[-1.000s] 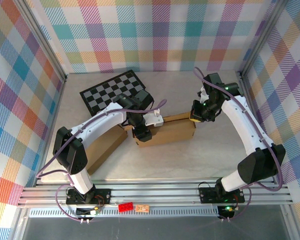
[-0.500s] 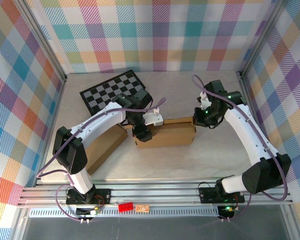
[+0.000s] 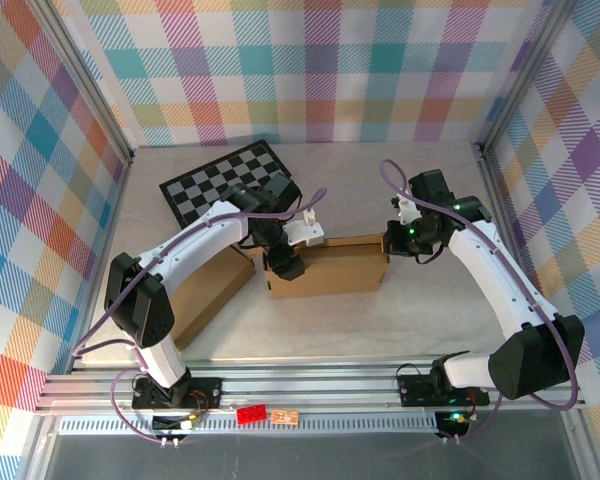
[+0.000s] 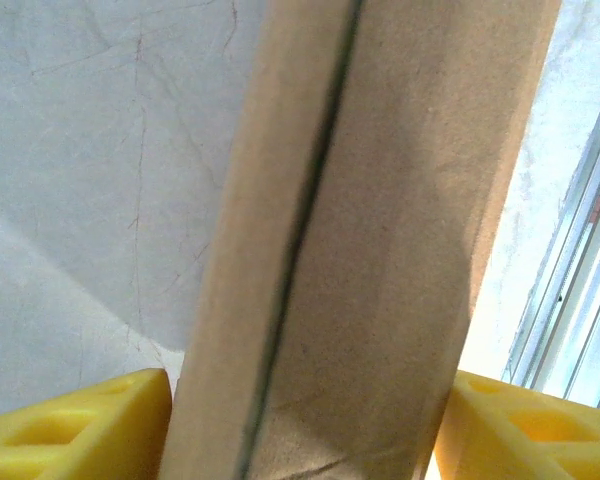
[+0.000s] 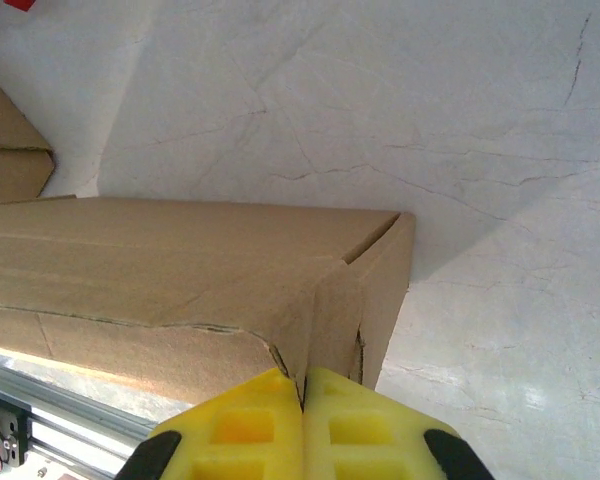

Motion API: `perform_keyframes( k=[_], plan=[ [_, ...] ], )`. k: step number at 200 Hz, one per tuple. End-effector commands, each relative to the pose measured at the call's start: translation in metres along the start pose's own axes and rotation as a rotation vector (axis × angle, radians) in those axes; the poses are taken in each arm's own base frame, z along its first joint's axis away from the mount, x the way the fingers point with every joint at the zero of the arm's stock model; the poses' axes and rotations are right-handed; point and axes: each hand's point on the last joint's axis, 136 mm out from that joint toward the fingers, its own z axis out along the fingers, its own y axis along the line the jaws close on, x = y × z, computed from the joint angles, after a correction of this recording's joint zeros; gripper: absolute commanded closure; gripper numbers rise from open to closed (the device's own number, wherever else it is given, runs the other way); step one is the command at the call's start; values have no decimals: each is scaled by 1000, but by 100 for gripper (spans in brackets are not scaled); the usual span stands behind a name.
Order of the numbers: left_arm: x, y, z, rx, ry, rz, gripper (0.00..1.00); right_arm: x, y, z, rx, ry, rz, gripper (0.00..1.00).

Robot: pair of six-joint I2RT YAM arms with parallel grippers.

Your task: Fold the paper box

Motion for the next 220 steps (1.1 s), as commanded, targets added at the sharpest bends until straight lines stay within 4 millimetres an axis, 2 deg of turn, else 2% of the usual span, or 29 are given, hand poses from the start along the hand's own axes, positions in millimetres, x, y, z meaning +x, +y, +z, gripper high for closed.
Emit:
perform_keyframes(
  k=[1,20,88,154,220],
  plan=[
    [-15,4,-6,-1,-52,-12,36,-3,16,-11,-60,-1,25,100],
    [-18,6,-6,-1,-54,-14,37,-5,25,-16,-98,1,67,100],
    [-24,5,-4,16,-65,-19,38,0,41,-13,-171,51,159,100],
    [-21,8,-2,8,-47,-19,38,3,11,-14,-16,48,45,100],
    [-20,16,0,-24,-48,-37,37,7,-2,-8,23,4,-66,100]
  ],
)
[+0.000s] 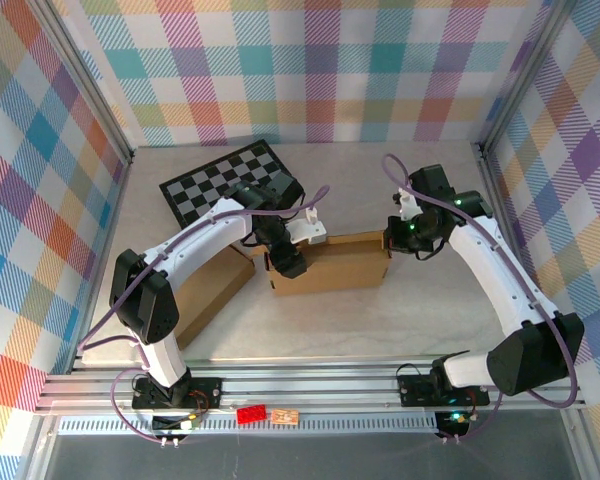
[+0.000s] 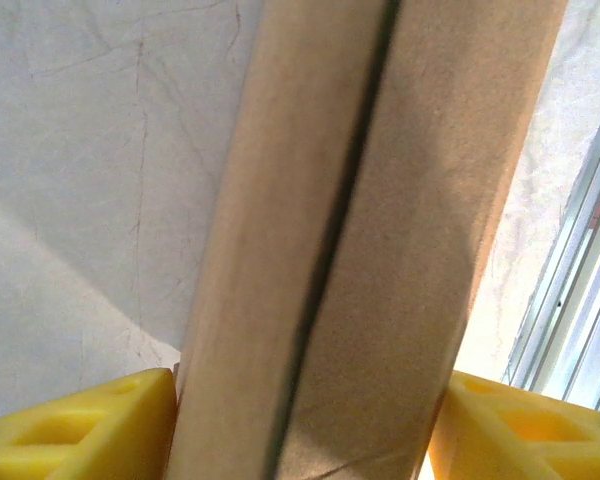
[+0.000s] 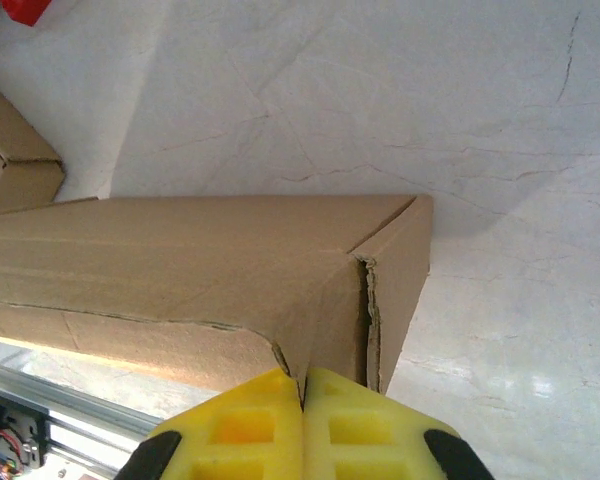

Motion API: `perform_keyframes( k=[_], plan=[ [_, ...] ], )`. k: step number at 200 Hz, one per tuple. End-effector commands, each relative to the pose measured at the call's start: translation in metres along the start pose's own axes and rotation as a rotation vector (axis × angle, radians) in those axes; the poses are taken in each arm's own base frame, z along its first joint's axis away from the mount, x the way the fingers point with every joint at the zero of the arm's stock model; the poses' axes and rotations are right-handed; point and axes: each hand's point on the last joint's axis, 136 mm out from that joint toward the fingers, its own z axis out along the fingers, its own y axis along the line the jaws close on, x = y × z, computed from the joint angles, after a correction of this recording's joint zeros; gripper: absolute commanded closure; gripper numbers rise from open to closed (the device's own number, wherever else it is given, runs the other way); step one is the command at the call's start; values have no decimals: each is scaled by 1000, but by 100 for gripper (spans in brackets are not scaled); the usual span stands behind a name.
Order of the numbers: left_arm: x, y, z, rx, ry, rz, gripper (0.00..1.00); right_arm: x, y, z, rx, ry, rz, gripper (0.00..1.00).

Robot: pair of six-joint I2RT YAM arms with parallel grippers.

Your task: Fold the paper box

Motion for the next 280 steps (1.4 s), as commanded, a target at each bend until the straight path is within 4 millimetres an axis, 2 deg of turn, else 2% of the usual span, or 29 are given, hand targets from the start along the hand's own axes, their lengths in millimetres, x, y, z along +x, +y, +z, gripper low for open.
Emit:
perform_keyframes(
  k=[1,83,110,181,280],
  plan=[
    [-15,12,-4,-27,-57,-27,37,11,-3,-1,12,1,-85,100],
    [-11,18,-6,-51,-63,-48,37,15,-20,3,82,-30,-160,100],
    [-11,18,-6,-53,-63,-49,37,13,-24,-2,110,-52,-182,100],
    [-9,17,-6,-49,-55,-46,37,3,-22,-11,127,-61,-210,100],
    [-7,17,-1,-41,-40,-38,38,-2,-22,-11,140,-27,-246,100]
  ],
)
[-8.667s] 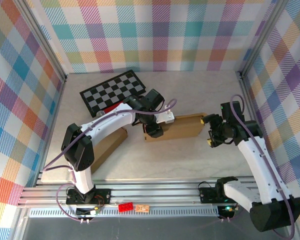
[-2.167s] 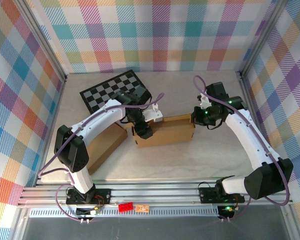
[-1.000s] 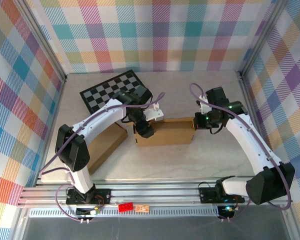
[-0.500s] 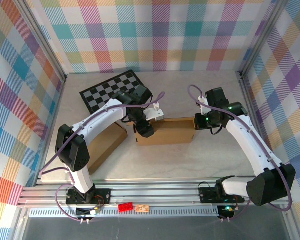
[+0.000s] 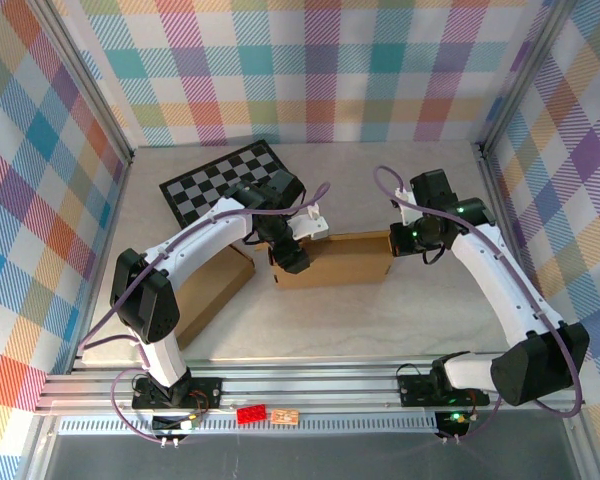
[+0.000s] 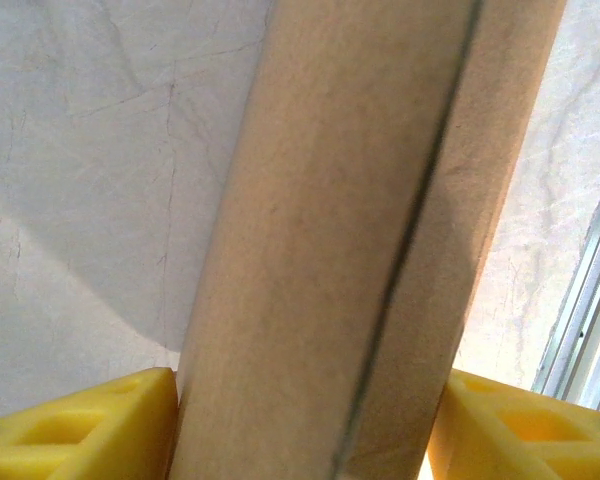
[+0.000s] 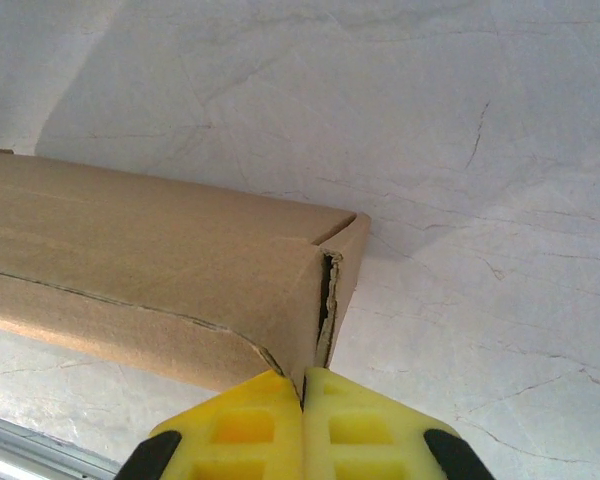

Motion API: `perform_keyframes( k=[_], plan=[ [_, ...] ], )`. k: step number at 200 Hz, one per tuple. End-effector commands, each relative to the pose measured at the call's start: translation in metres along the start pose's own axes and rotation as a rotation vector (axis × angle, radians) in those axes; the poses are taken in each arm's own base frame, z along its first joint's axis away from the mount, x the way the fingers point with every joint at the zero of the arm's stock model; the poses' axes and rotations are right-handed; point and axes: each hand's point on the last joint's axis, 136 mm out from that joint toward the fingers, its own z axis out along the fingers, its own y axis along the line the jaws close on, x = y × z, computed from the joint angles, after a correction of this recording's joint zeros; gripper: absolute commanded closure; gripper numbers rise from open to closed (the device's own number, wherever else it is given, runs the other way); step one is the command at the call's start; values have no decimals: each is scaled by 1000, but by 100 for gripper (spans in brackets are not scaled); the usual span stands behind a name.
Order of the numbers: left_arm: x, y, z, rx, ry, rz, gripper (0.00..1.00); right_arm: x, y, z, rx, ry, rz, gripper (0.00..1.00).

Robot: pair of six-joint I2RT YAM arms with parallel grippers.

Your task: Fold the paper box

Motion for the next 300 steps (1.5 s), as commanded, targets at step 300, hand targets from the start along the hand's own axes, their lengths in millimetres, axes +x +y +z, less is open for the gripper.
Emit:
perform_keyframes(
  k=[300],
  plan=[
    [-13,0,-21,-151,-169,-135,17,28,11,5,-32,23,67,100]
  ],
)
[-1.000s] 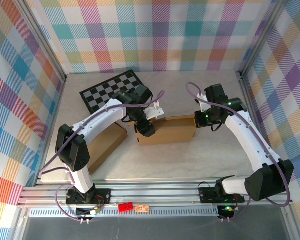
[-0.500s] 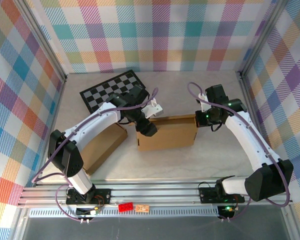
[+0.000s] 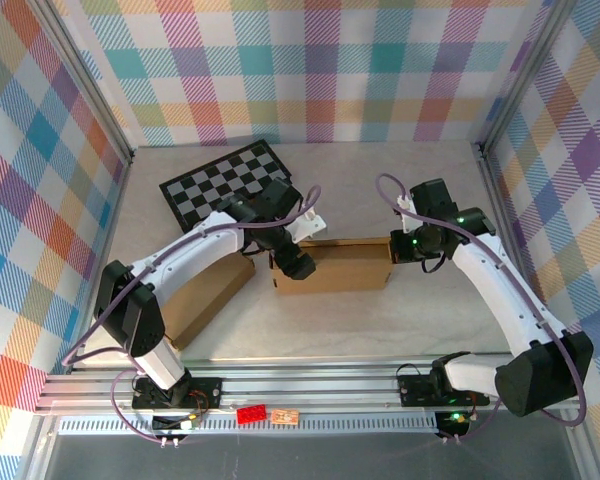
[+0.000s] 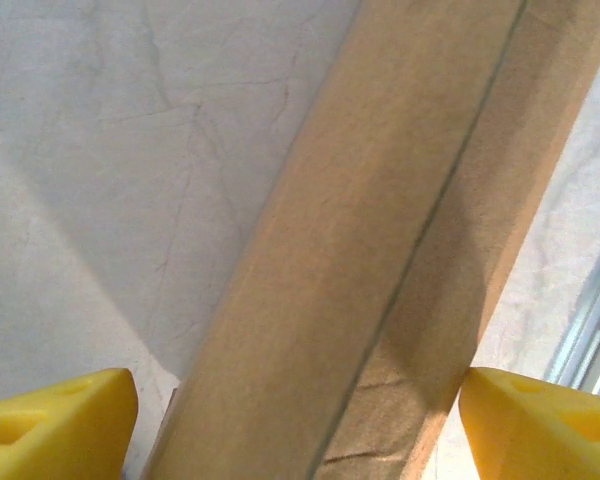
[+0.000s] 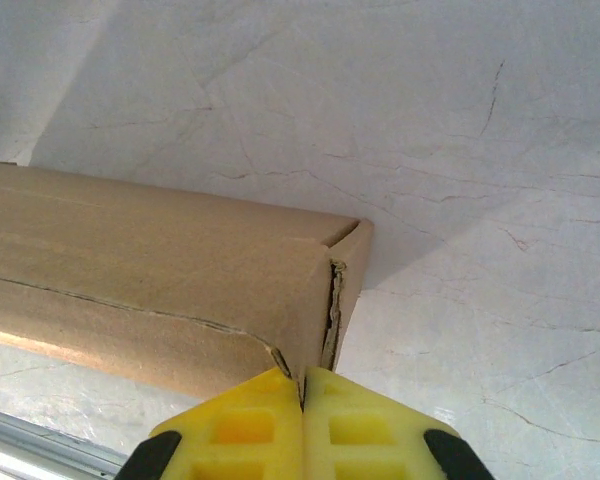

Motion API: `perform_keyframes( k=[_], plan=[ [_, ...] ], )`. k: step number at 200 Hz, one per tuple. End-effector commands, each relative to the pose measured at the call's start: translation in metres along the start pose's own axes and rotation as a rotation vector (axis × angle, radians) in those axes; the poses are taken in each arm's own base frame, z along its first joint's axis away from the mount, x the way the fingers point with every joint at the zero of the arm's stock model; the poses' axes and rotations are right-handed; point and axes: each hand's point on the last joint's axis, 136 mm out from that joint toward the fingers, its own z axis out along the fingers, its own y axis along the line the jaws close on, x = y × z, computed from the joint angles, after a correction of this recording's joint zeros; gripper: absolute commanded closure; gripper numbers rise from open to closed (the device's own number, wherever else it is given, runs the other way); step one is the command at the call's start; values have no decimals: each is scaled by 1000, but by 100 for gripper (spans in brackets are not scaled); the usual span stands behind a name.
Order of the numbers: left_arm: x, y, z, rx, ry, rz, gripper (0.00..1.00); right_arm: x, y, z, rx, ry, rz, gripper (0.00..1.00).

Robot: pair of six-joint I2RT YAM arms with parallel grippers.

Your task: Fold the paper box

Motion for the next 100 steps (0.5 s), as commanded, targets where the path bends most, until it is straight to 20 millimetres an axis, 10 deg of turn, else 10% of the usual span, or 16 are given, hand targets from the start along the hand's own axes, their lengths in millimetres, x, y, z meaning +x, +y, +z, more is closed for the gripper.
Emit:
perform_keyframes(
  k=[1,100],
  plan=[
    [-12,7,-15,-75,-73,-14,17,10,4,0,-13,20,14,100],
    [-32,44,-72,-182,-305,-267,4,13,5,5,-8,33,23,100]
  ],
)
